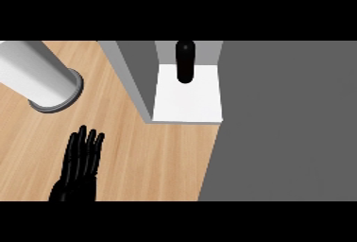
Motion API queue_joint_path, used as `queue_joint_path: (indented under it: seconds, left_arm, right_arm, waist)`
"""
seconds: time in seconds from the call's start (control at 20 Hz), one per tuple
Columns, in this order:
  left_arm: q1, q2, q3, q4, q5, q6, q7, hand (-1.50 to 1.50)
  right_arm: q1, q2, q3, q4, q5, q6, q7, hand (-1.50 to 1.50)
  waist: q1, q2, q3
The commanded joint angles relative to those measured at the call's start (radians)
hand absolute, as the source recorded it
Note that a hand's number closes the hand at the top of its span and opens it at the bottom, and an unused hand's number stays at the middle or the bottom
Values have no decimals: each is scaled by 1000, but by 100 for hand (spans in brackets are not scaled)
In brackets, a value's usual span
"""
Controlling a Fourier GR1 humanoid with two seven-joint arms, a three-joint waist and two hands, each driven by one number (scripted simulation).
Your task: Pick up the wine, place it into the cabinet and close the cabinet
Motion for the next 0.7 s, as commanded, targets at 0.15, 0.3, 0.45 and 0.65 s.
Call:
queue_joint_path:
  seconds: [0.15, 0.3, 0.45, 0.65]
  left_arm:
    - [118, 109, 138, -72, 98, -111, -39, -150]
    - [114, 114, 152, -86, 126, -126, -12, -150]
    - [137, 163, 192, -95, 139, -176, -27, -150]
    - [235, 201, 269, -101, 201, -271, -81, -150]
  right_arm:
    - [-74, 93, 236, -105, 16, -60, 159, 150]
    - [-127, 140, 274, -60, 2, -71, 177, 150]
    - [-226, 240, 298, 45, 39, -127, 220, 150]
    - [-332, 278, 372, 88, 68, -254, 285, 150]
  waist:
    - [12, 0, -3]
    - [14, 1, -4]
    - [31, 3, -6]
    - [32, -1, -4]
